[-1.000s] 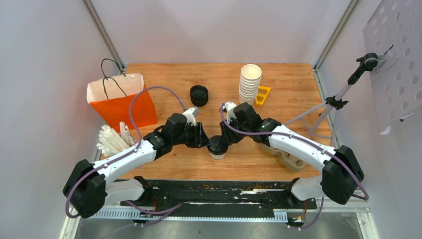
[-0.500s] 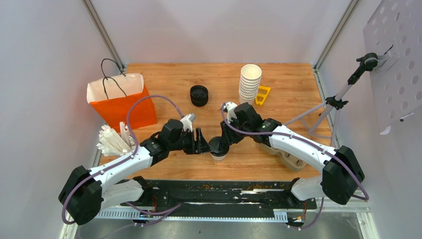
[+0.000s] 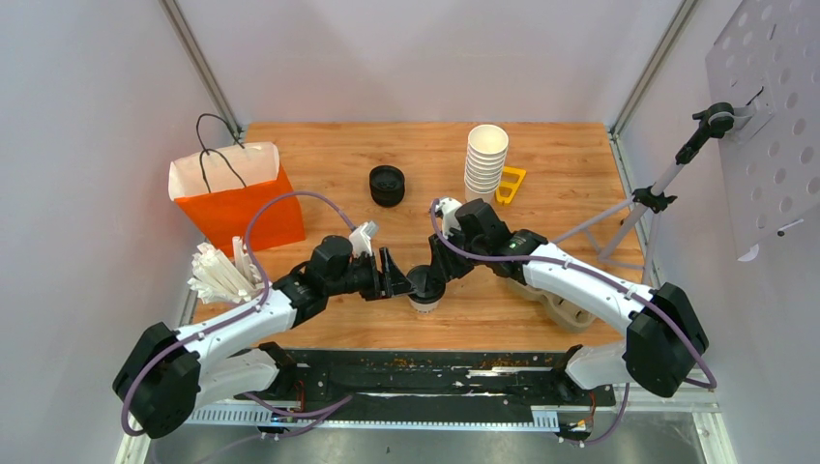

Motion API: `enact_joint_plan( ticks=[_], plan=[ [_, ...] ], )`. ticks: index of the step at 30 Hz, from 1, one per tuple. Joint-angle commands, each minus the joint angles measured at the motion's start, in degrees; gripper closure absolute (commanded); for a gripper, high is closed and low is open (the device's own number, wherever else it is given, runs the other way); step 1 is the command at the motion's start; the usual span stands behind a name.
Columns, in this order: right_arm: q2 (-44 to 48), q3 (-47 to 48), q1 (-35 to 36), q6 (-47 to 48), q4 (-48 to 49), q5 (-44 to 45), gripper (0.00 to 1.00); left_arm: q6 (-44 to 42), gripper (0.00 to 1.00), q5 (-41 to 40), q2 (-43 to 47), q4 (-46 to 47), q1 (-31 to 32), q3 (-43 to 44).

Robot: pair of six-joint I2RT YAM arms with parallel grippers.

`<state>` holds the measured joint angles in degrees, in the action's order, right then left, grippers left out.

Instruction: Pack the takeout coffee

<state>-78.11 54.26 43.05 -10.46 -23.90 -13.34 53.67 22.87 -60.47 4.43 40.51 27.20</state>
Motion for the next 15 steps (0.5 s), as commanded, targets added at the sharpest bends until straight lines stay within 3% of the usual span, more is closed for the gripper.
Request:
enact_joint_plan(
  ticks=[1,10,15],
  plan=[
    [-0.6,-1.7,-0.3,0.1,-2.6,1.3,0.66,1.1,0.34,-0.5,-0.4,3.6,0.1,-0.1],
    [-0.8,-1.8,-0.3,-0.2,-2.6,1.2,0.66,2.0,0.44,-0.4,-0.5,3.7,0.1,-1.3],
    [-1.0,-1.9,-0.3,-0.2,-2.6,1.4,0.66,1.4,0.44,-0.9,-0.9,2.4,0.2,-1.4]
  ],
)
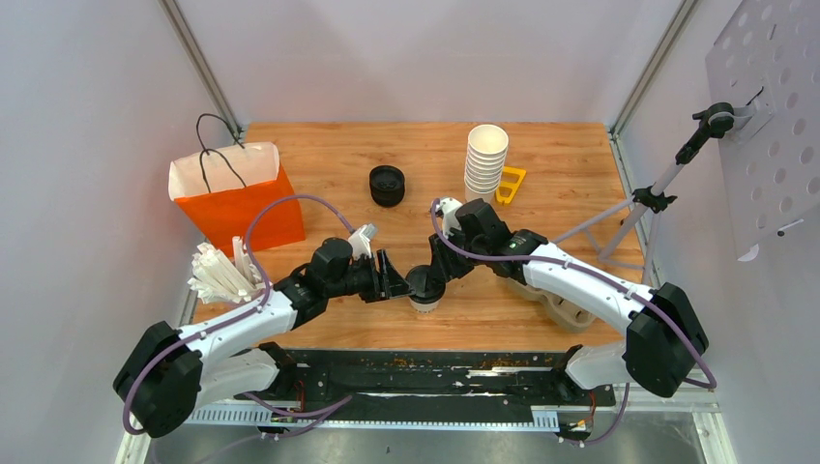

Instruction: Pack the takeout coffee

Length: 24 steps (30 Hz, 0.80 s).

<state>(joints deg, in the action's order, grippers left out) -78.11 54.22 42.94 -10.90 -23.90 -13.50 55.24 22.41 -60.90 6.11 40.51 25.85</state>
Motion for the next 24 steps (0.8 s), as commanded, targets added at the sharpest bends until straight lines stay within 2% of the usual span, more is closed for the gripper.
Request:
enact_joint_plan(
  ticks=[1,5,15,24],
  plan=[
    [-1.0,-1.9,-0.2,0.2,-2.6,1.4,0.66,-0.3,0.45,-0.5,-0.8,0.5,0.2,0.0],
    [-1.0,-2.3,-0.2,0.2,-2.5,1.5,0.66,-1.3,0.49,-1.1,-1.4,-1.6,0.2,0.3],
    [-1.8,-3.6,-0.2,0.1,-1.8,1.6,0.66,-3.7,0.51,-4.2,-1.3,-10.4,0.2,0.4],
    [-1.7,-4.3,-0.2,-0.3,-1.1,1.3,0.66,-3.6,0.54,-4.9,-1.4,-10.7,0.2,-3.6]
  ],
)
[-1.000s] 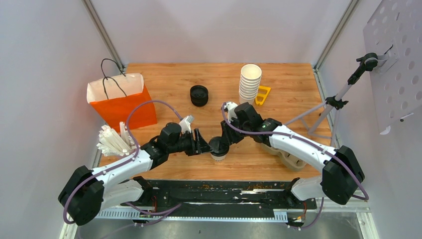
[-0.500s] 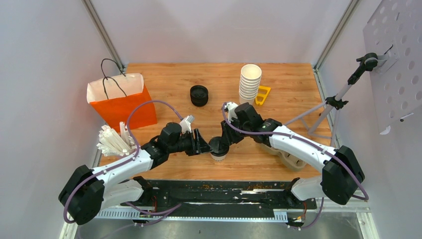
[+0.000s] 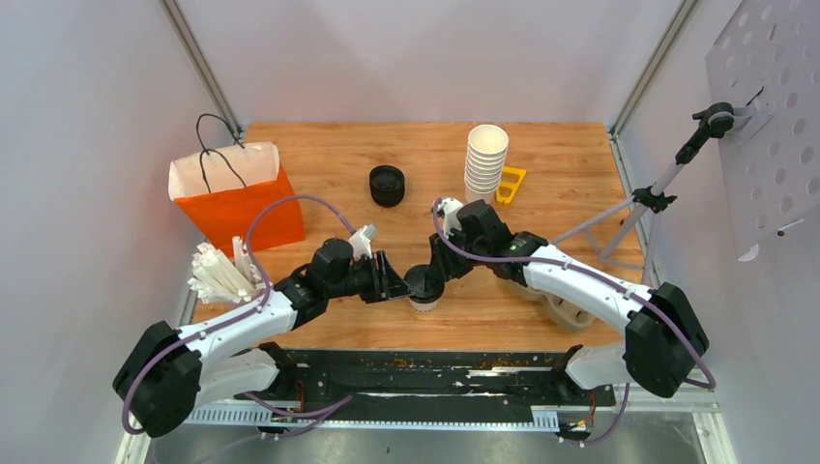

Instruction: Pack the takeout coffee

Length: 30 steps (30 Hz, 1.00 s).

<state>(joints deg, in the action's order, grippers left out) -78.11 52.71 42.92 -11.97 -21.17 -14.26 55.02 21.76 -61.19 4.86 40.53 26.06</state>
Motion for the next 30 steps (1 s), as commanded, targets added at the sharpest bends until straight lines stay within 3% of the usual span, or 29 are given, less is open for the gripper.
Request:
enact_joint_plan(
  ticks=[1,10,16,25,30],
  plan=[
    [-1.6,-3.0,-0.2,0.7,-3.7,2.1,0.66,-3.7,0.55,-4.4,-0.9,-9.8,0.2,-3.9],
    [-1.9,-2.0,-0.1,1.7,-2.8,0.8,0.66,-3.7,0.55,-4.2,0.8,-9.8,0.2,-5.0],
    [-3.4,4.5,-0.3,4.3,-6.0,0.3,0.62,0.2,0.38,-1.8,3.0,-2.9,0.2,-3.2],
    [-1.5,10.2,-0.9,4.8,-10.5,-0.5,0.35,-1.2,0.30,-2.8,7.4,-8.0,0.2,0.5],
    [1.6,10.4,-0.9,-0.9,-12.4,-1.5,0.18,-4.9,0.27,-5.4,9.5,-14.7,0.1,5.5]
  ],
)
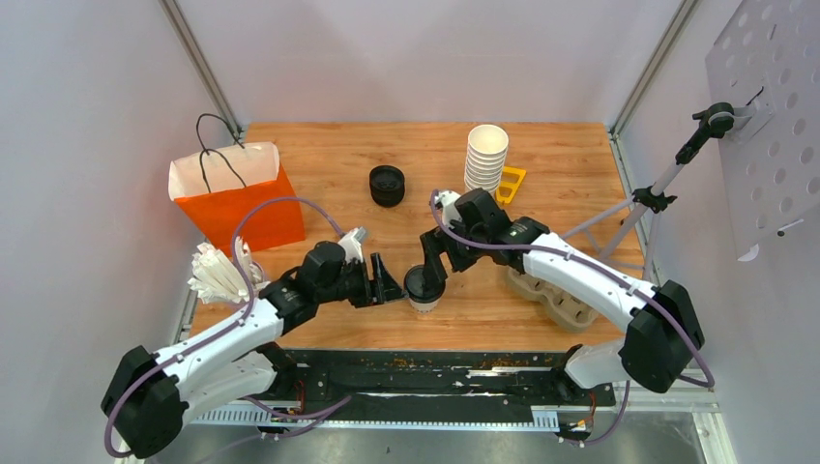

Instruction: Pack the takeout coffee

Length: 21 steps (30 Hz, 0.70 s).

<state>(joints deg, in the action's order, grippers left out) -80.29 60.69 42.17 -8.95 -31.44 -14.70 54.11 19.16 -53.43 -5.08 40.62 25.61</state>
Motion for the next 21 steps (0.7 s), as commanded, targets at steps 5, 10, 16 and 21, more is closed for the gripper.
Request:
enact_joint_plan(
  ticks=[5,10,16,21],
  plan=[
    [6.9,-0.7,-0.3,-15.5,-2.7,-1.5,0.19,-11.2,0.26,-6.6,-3.2,-11.2,-0.3,13.9],
    [10.8,-6.0,-0.3,-25.0,2.2,-3.3,0.23,-16.2,0.29,-6.4,-10.1,-12.5,-1.0,21.4],
    [12.3,-10.5,-0.3,-29.6,5.5,-2.3,0.26,-19.3,0.35,-6.8,-15.1,-13.5,-1.7,25.5],
    [12.0,-12.9,-0.3,-31.5,8.8,-3.7,0.28,-19.9,0.37,-6.3,-16.7,-13.3,-1.9,24.9]
  ],
)
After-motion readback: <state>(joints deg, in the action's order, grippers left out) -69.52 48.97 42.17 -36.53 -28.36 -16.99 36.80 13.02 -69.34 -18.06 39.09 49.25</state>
